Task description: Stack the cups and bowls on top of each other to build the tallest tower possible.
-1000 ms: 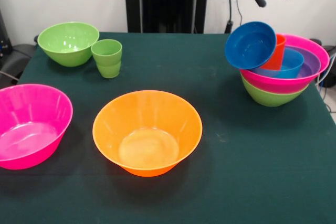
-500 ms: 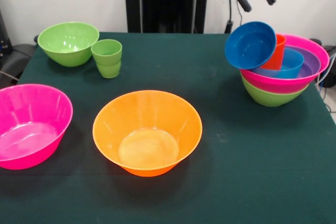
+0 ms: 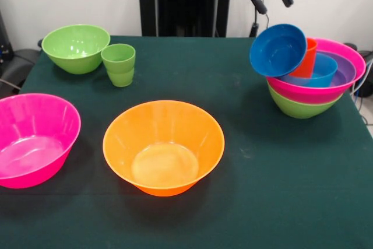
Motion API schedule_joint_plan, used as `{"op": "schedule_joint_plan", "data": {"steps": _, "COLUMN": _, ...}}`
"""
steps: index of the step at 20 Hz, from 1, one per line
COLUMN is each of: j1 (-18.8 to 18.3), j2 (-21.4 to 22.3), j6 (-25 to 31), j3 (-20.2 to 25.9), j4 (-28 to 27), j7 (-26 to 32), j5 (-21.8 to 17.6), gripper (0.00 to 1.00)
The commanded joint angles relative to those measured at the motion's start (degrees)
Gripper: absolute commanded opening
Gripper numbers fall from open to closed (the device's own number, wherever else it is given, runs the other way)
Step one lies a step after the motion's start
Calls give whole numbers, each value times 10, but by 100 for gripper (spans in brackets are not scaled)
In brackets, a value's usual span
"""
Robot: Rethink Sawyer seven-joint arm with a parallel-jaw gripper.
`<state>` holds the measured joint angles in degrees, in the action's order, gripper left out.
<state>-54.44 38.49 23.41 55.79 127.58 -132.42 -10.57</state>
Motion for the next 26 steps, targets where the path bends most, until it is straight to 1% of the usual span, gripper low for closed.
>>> {"op": "schedule_joint_plan", "data": {"steps": 1, "j1": 26, "j2": -41, "j6": 17, "j3": -42, "j4": -25, "j7": 35, "j5": -43, "gripper": 100}}
{"op": "schedule_joint_plan", "data": {"steps": 8, "j1": 39, "j2": -69, "j6": -4, "j3": -53, "j4": -45, "j7": 34, "j5": -55, "gripper": 100}}
{"op": "schedule_joint_plan", "data": {"steps": 16, "j1": 45, "j2": -85, "j6": -14, "j3": -61, "j4": -55, "j7": 33, "j5": -70, "gripper": 100}}
{"op": "schedule_joint_plan", "data": {"steps": 26, "j1": 35, "j2": -101, "j6": -19, "j3": -69, "j4": -62, "j7": 36, "j5": -103, "gripper": 100}}
